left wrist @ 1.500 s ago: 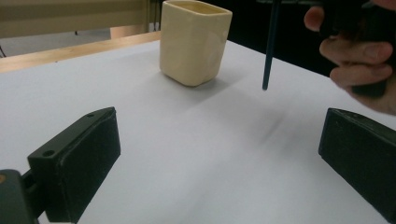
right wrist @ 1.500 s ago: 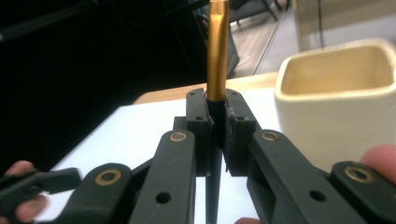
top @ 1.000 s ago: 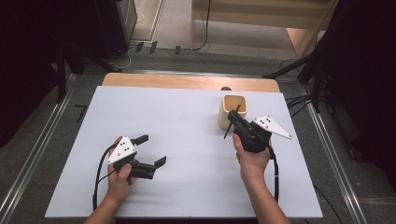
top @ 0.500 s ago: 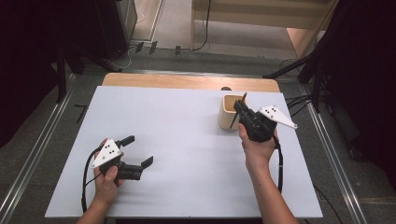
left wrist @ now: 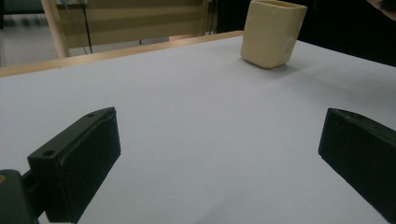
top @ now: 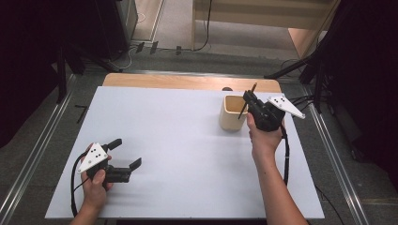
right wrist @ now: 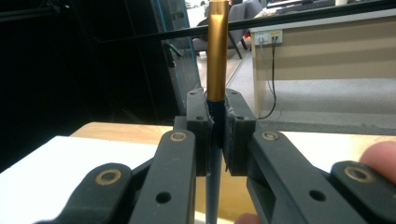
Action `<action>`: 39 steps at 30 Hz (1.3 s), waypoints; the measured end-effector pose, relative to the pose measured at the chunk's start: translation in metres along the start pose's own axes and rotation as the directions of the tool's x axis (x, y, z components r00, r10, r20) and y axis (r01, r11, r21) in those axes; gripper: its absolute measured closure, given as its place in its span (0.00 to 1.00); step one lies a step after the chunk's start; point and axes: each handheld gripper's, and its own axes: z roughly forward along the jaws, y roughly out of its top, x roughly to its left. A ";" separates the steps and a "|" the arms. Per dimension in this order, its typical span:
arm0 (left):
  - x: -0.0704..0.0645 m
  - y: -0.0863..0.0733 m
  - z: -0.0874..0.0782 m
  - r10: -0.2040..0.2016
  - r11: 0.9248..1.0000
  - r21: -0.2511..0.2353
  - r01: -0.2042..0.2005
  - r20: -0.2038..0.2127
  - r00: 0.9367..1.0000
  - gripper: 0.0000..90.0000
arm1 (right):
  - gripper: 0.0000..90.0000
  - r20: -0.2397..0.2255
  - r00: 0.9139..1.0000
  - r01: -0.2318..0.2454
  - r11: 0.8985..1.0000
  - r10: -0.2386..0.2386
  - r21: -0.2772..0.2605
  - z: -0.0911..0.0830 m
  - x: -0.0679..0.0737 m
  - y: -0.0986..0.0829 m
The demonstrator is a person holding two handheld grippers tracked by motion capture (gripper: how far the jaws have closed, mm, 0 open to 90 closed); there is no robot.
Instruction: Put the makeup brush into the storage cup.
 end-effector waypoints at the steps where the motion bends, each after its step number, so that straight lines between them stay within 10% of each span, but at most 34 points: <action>1: 0.001 -0.001 -0.001 -0.003 1.000 -0.001 0.003 -0.004 1.000 0.00 | 0.93 0.003 1.000 0.001 1.000 -0.001 0.000 0.002 -0.001 0.001; 39: 0.008 -0.008 -0.022 0.020 1.000 -0.001 -0.020 -0.051 0.998 0.00 | 0.93 0.088 0.994 0.052 0.995 -0.059 0.079 0.044 -0.024 -0.020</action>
